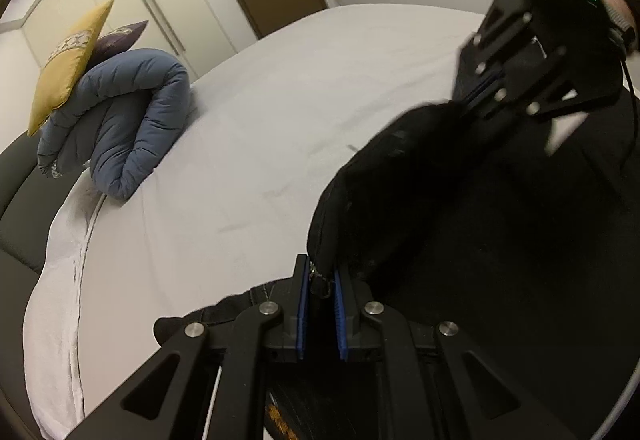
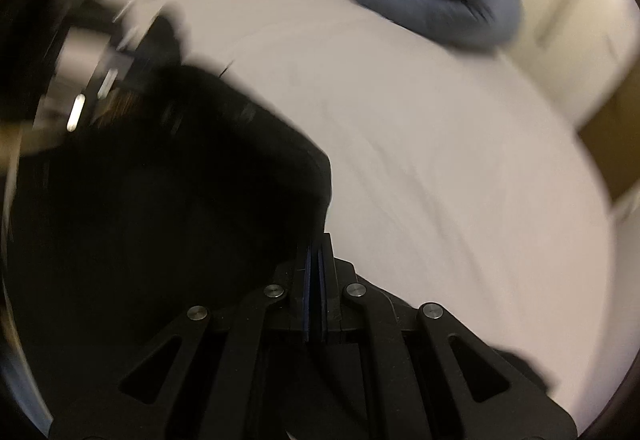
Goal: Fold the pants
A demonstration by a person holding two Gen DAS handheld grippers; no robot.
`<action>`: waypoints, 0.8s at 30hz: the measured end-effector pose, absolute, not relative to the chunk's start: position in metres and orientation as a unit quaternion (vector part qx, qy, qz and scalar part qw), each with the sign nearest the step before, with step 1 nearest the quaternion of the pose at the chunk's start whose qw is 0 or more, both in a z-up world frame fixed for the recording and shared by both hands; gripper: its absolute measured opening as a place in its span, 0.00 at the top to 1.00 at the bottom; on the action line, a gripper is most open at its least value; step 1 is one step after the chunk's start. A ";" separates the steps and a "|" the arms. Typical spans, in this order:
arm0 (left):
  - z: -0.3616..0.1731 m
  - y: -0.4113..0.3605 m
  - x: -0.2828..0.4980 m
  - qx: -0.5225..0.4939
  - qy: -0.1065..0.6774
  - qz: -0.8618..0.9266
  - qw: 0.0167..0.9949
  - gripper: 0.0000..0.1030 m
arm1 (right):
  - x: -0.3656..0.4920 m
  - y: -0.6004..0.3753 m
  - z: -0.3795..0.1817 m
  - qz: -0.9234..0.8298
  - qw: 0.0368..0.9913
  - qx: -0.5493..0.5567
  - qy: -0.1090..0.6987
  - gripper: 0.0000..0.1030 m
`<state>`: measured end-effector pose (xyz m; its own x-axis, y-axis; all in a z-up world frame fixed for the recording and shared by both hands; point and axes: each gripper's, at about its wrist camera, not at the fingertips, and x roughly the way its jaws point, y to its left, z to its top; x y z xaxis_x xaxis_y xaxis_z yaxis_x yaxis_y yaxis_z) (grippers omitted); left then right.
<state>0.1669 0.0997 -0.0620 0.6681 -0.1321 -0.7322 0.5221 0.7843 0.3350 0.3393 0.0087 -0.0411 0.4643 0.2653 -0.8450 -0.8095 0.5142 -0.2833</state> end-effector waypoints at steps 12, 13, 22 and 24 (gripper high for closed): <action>-0.086 0.069 0.036 0.406 0.341 -0.294 0.795 0.90 | 0.183 0.017 -0.065 0.387 0.608 -0.648 0.245 0.98; -0.089 0.068 0.030 0.411 0.344 -0.297 0.790 0.90 | 0.178 0.019 -0.067 0.391 0.598 -0.659 0.237 0.98; -0.111 0.071 -0.001 0.424 0.383 -0.324 0.754 0.90 | 0.105 0.043 -0.112 0.412 0.533 -0.712 0.198 0.98; -0.117 0.069 -0.012 0.443 0.383 -0.334 0.739 0.90 | 0.093 0.044 -0.126 0.420 0.517 -0.721 0.193 0.98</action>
<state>-0.0120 0.0688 -0.1173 0.4844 -0.1537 -0.8612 0.8321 0.3851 0.3993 0.0932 0.0442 -0.1263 0.5730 0.1549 -0.8048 -0.7123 -0.3917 -0.5825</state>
